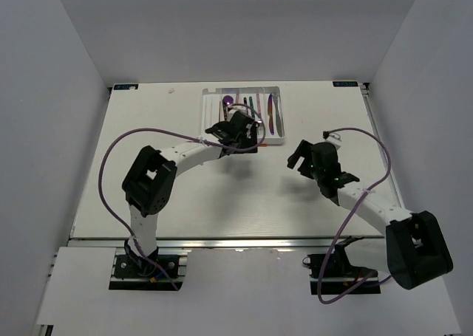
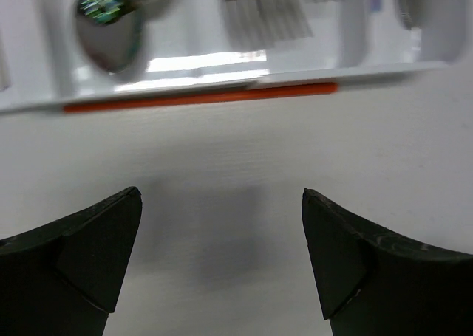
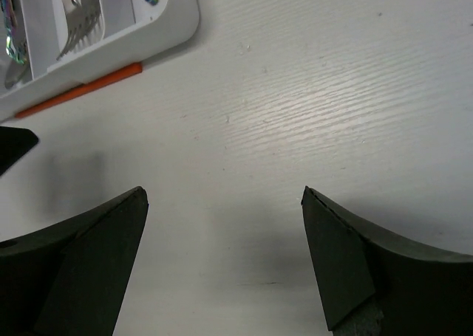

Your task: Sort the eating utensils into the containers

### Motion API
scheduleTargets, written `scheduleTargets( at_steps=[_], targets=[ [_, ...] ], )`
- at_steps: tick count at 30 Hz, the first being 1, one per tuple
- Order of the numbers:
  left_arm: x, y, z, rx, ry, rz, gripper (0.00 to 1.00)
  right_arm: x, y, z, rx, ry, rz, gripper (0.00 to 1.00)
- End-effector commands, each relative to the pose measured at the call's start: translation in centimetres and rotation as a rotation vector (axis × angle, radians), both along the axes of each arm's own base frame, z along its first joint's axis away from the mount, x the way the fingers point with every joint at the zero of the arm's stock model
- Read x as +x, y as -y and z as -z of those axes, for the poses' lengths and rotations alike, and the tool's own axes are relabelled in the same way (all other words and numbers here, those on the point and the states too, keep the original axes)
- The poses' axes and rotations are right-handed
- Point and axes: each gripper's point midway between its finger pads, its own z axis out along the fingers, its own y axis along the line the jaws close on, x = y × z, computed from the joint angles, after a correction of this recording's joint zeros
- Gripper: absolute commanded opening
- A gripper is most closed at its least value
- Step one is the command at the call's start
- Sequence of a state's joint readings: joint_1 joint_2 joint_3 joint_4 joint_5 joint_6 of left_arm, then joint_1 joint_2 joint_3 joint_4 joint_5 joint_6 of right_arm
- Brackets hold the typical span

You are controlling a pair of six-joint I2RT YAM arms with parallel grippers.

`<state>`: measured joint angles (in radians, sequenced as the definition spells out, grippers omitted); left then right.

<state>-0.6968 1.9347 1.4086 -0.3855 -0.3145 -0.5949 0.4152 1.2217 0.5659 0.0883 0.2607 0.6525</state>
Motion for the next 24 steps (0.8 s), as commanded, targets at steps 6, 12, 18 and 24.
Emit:
scheduleTargets(
  at_steps=[6,12,18,24],
  targets=[
    [-1.8,8.0,-1.0,0.235,0.131,0.793,0.98,0.5,5.5,-3.7,0.069,0.139,0.15,0.89],
    [-1.3,6.8,-0.4,0.395,0.222,0.967,0.98,-0.7,8.4,-6.8,0.057,0.235,0.178,0.89],
    [-0.3,6.7,1.0,0.5,0.22,1.055,0.98,-0.9,7.8,-8.0,0.073,0.267,0.131,0.89],
    [-0.7,7.3,2.2,0.479,0.189,1.188,0.97,-0.8,7.0,-7.8,0.092,0.263,0.093,0.89]
  ],
)
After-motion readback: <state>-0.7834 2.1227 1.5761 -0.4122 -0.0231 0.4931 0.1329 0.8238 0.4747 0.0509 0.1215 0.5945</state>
